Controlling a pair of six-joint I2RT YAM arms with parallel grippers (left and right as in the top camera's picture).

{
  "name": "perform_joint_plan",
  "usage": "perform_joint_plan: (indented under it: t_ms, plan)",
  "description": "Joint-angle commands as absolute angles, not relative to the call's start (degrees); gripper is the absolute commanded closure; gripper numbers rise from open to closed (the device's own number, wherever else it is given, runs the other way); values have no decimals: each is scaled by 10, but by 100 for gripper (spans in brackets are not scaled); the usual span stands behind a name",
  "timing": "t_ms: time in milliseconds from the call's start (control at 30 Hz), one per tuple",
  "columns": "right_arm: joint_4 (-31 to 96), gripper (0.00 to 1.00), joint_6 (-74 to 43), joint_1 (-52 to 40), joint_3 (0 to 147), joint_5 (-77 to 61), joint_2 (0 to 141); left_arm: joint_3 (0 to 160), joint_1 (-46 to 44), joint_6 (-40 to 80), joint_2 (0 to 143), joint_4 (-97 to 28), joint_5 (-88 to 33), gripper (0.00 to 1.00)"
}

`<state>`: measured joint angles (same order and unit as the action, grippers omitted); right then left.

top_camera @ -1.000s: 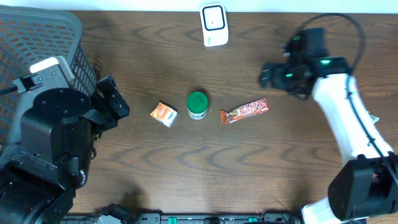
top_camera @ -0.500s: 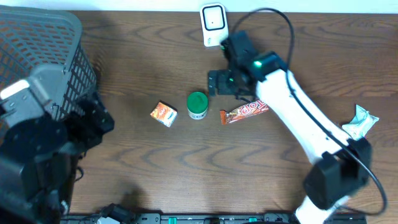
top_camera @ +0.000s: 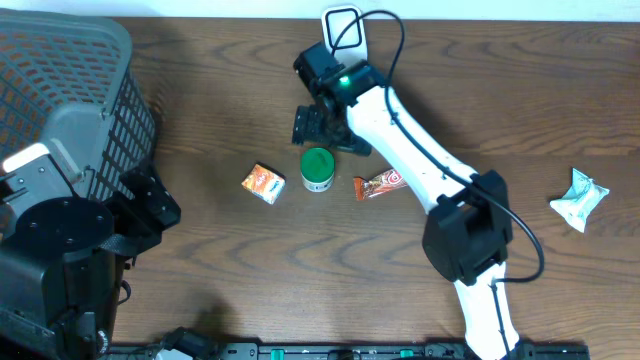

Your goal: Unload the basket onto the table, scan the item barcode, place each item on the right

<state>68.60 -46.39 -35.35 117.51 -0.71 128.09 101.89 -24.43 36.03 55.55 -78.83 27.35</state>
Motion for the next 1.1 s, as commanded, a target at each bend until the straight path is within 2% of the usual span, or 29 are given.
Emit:
perform_joint_plan:
  t_ms: [0, 433, 700, 800, 933, 1067]
  plan:
    - [688, 1, -529, -369, 1188, -12, 1296, 1022, -242, 363, 557, -795, 281, 2]
    - [680, 5, -548, -380, 1187, -33, 1364, 1022, -242, 363, 557, -821, 281, 2]
    - [700, 9, -511, -380, 1187, -33, 1386, 1022, -242, 363, 557, -829, 281, 2]
    - [702, 18, -511, -381, 1187, -33, 1398, 1022, -242, 363, 557, -830, 281, 2]
    - [703, 21, -509, -388, 1186, -32, 1412, 1022, -242, 363, 557, -835, 281, 2]
    - [706, 31, -505, -396, 1186, -19, 1414, 1022, -242, 363, 557, -837, 282, 2]
